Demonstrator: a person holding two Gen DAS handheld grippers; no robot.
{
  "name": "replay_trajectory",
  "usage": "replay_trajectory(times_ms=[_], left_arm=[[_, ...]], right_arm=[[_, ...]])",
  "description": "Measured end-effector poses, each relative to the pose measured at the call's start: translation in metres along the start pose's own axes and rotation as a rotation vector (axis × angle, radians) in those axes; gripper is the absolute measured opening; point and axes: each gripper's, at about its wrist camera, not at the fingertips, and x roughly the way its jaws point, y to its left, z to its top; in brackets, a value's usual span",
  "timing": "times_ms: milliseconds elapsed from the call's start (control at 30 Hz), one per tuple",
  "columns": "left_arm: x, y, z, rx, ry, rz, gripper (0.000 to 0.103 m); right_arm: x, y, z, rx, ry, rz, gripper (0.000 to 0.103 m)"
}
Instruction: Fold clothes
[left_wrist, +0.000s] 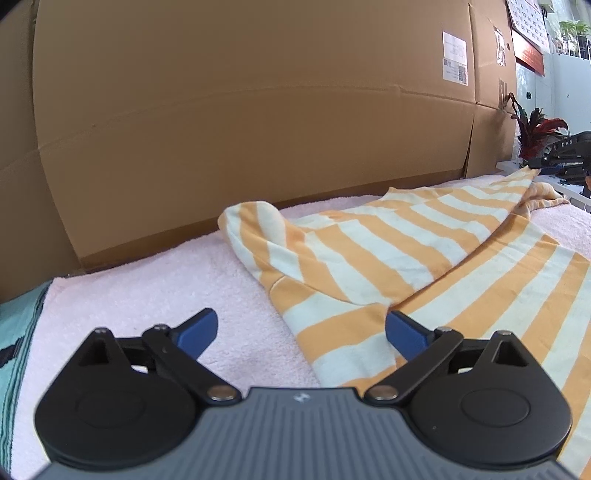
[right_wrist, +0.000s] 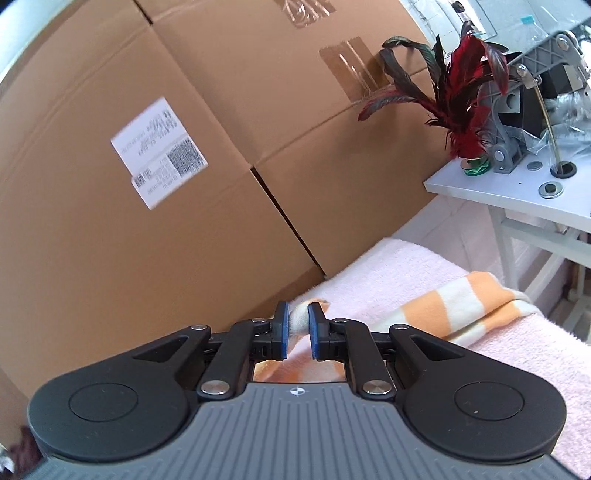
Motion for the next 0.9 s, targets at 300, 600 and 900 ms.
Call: replay_trajectory(times_ms=[300,600,900], left_arm=[[0.000,0.004,-0.001,-0.008,-0.003,0.000,0.098],[-0.001,0.005,-0.001,-0.020,0.001,0.029,0.100],[0.001,0.003,-0.001,-0.008,0.019,0.059,0.102]], right_arm=[[0.017,0.004,-0.015,-0.149,0.059,-0.144,0.014],[0.015,0.006,-0.015,-0.182,0.036,-0.250,0.009],[0.015,0.109,-0.031,-0.314,0.177,0.205,0.021]])
